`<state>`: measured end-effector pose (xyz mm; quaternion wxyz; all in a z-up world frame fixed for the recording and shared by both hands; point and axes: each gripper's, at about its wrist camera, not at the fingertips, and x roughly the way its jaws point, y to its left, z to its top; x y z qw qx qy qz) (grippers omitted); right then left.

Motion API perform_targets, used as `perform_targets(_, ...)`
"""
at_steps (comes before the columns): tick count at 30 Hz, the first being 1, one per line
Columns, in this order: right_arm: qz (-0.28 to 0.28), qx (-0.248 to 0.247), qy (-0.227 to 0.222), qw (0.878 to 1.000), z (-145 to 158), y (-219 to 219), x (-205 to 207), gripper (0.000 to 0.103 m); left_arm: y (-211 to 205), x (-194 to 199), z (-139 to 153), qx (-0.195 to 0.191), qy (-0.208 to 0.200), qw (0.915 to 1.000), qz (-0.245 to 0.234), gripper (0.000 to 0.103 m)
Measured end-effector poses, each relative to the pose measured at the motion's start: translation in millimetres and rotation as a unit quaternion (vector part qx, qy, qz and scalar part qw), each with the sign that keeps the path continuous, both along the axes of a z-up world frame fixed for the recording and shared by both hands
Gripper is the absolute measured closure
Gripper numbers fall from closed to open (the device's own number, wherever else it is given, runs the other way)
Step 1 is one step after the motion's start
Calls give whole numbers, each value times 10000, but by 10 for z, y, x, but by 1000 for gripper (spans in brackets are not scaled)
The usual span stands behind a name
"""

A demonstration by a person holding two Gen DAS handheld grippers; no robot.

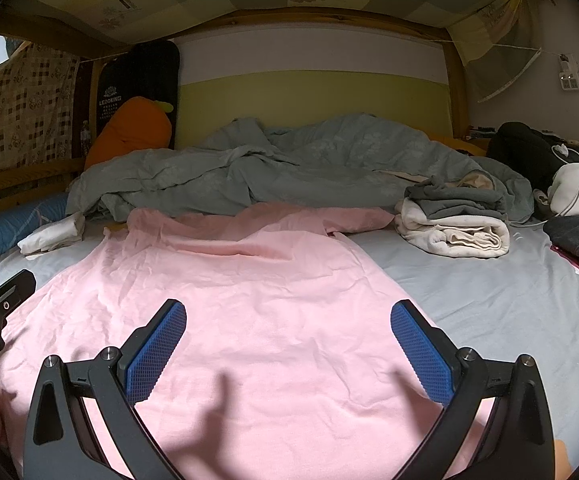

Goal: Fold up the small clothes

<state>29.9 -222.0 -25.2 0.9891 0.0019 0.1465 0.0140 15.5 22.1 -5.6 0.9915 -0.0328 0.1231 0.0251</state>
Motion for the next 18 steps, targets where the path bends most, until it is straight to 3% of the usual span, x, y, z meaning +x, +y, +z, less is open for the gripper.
perform_targets(18, -2, -3, 5, 10000, -7, -1, 8, 0, 13, -1, 8, 13, -2, 10000, -9, 0)
